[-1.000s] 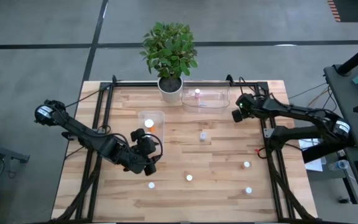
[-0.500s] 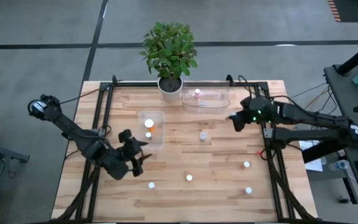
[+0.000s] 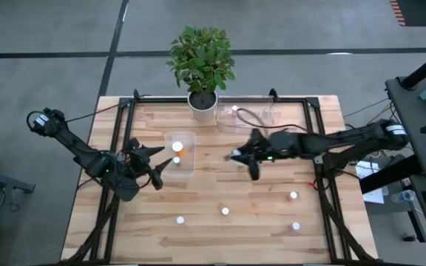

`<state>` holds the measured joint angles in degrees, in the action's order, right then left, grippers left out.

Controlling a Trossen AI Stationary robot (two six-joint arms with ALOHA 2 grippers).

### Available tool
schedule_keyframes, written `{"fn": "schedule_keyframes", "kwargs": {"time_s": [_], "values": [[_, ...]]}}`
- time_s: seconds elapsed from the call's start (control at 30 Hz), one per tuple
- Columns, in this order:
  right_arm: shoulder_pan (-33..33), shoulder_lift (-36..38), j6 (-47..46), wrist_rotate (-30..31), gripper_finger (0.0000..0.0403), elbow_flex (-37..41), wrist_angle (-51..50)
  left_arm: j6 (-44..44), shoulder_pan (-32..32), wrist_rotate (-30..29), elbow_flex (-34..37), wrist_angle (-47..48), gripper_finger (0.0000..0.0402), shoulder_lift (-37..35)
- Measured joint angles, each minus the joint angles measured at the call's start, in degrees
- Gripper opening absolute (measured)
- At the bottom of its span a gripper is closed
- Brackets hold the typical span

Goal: Pick and place medicine bottles into bin by pill shape (circle, oval)
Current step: Put the blue pill bottle into the bottom transparent bin

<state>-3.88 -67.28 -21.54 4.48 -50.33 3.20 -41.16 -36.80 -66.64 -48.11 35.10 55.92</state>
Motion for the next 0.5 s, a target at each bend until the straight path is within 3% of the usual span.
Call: {"fn": "schedule_keyframes", "kwargs": {"time_s": [0.23,0.5], "values": [[0.28,-14.91,4.98,-0.06,0.0099,-12.60,-0.68,2.74,0.00,0.08,0.47,-0.05,0.0215,0.61],[0.85,-29.00,8.91,-0.02,0.0099,-28.52,-9.86,3.68,-0.15,0.22,0.47,-0.10,0.0215,-0.23]]}}
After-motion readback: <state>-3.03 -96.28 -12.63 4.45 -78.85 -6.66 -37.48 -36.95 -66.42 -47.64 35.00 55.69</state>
